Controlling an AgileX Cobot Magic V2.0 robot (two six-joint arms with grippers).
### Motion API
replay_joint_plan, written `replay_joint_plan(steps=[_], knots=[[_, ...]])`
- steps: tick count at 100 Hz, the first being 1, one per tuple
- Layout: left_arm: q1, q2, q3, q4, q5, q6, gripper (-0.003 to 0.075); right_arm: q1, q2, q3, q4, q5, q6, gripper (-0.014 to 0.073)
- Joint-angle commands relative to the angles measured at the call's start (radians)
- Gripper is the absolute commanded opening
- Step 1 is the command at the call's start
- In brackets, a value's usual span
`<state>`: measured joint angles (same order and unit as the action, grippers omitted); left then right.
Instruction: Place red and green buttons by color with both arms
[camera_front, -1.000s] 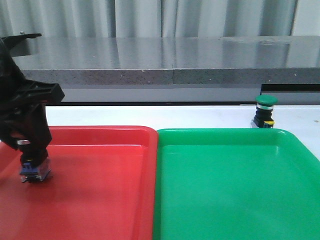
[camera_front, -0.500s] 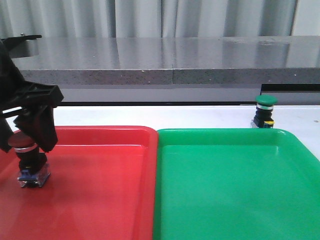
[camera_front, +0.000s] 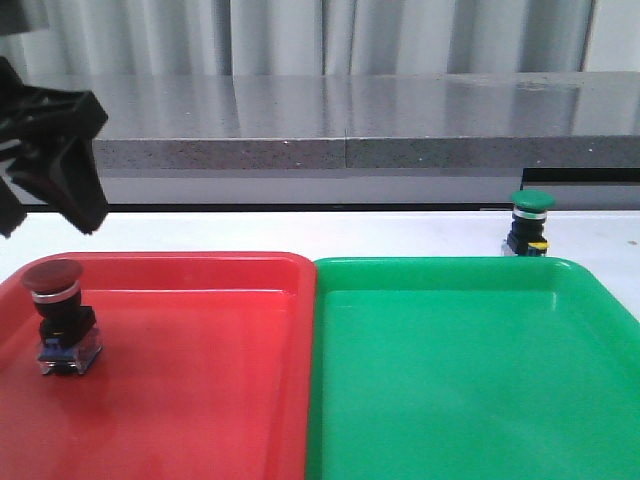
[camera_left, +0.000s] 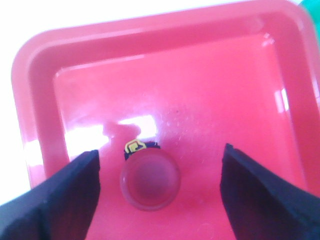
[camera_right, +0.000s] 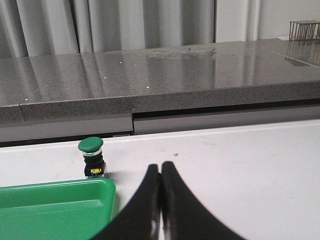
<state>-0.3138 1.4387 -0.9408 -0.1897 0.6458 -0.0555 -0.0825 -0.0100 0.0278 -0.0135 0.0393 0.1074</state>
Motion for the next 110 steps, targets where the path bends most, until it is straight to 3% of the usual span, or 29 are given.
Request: replay_joint_plan(steps=[1,20,36,75,110], knots=[[-0.009,-0.087,-0.023,-0.006,-0.042,-0.002,0.0412,-0.007,-0.023,-0.019,-0.003,-0.073,-0.005,-0.0064],[-0.009,-0.200,-0.023,-0.006,-0.052,-0.002,0.0136,-0.007,-0.023,-0.019,-0.003,-0.073,-0.005,-0.0064],[-0.009,-0.285,-0.023,-0.006,-0.090,-0.002,-0.0021,-0.007,-0.023,-0.019,-0.003,-0.073,-0.005,-0.0064],[0.032,-0.508,0.160,-0.004,-0.262,-0.002,-0.0020,-0.007,-0.023,-0.019,-0.003,-0.073,-0.005,-0.0064],[0.113,-0.776,0.333,0.050,-0.335,-0.002,-0.0020,-0.007,-0.023,-0.019,-0.003,-0.073,-0.005,-0.0064]])
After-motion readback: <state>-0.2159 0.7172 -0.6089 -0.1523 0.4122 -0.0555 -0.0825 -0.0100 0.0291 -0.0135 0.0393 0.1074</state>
